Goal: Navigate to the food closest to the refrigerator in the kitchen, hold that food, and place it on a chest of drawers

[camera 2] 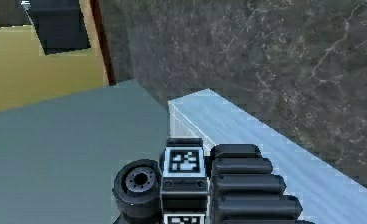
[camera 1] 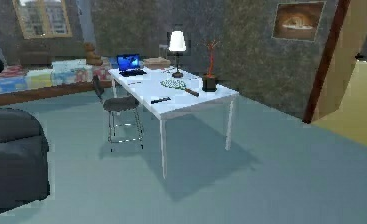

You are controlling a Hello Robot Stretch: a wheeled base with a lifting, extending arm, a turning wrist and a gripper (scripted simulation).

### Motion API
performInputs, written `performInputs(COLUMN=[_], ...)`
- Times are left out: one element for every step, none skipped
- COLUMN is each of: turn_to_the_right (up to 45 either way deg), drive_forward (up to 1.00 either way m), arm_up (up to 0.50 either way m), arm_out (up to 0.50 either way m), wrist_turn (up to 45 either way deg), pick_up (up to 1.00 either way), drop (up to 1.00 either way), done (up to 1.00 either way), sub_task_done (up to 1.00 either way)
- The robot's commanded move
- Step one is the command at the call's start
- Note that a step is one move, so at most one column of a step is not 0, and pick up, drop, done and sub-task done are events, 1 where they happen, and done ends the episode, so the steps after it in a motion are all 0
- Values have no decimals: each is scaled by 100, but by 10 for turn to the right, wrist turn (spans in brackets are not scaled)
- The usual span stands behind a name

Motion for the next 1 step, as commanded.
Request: performInputs(turn_to_the_right=[-450], drive_forward=[0], arm_up=[0], arm_out=[0], wrist_turn=[0], pick_up=[0], drop=[0], done=[0], sub_task_done=[0])
